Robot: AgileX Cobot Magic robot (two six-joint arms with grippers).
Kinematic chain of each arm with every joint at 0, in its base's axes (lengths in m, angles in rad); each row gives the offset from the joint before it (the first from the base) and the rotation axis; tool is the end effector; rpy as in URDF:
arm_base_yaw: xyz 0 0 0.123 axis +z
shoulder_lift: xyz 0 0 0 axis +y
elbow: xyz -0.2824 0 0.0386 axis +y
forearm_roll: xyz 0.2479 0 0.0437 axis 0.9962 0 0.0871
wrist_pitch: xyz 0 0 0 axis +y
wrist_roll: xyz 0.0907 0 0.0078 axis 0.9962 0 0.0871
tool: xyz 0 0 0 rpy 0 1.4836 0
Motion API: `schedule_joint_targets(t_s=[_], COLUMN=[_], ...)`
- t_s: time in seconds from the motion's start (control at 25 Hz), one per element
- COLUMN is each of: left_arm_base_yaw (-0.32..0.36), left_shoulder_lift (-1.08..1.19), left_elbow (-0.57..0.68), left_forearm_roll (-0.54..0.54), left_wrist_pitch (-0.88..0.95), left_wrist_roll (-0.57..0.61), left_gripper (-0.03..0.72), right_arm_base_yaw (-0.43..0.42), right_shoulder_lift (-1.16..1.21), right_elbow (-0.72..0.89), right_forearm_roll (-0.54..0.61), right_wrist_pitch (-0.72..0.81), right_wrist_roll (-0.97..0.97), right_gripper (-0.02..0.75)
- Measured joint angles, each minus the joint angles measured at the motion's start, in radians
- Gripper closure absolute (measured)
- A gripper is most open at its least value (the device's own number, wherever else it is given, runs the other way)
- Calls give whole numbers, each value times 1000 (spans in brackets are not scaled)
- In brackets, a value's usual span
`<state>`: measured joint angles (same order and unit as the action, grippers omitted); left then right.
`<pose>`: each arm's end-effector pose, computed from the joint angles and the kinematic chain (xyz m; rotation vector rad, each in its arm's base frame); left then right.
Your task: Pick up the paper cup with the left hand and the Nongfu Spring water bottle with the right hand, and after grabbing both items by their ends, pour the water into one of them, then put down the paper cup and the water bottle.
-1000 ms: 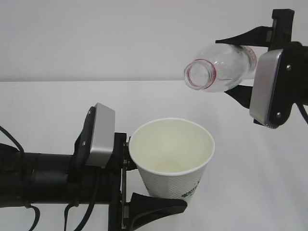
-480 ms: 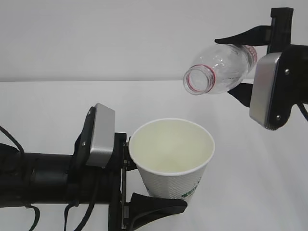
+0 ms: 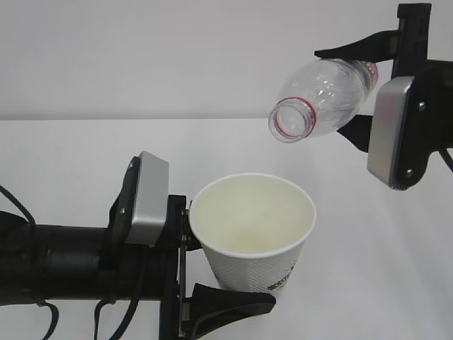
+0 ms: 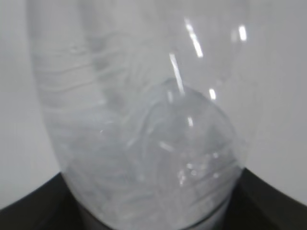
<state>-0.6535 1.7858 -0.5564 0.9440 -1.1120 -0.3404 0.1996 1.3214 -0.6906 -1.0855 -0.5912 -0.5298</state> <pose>0.1841 -0.2242 0.1548 1.2797 1.3821 -1.0516 0.2564 0.0976 0.2764 -1.5853 0.8653 -0.4930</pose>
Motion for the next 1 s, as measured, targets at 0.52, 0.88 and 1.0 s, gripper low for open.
schedule_joint_targets(t_s=[0.52,0.88,1.0], left_arm_base_yaw=[0,0,0], left_shoulder_lift=[0,0,0], left_elbow=[0,0,0], left_forearm_roll=[0,0,0], left_wrist_pitch=[-6,-24,-25], left_wrist_roll=[0,0,0], left_gripper=[132,132,132], right_arm_base_yaw=[0,0,0], right_shoulder_lift=[0,0,0], right_elbow=[0,0,0], right_forearm_roll=[4,8,8], right_wrist_pitch=[-15,-21,-31], right_wrist_roll=[-53,-68,-69], right_gripper=[225,225,225])
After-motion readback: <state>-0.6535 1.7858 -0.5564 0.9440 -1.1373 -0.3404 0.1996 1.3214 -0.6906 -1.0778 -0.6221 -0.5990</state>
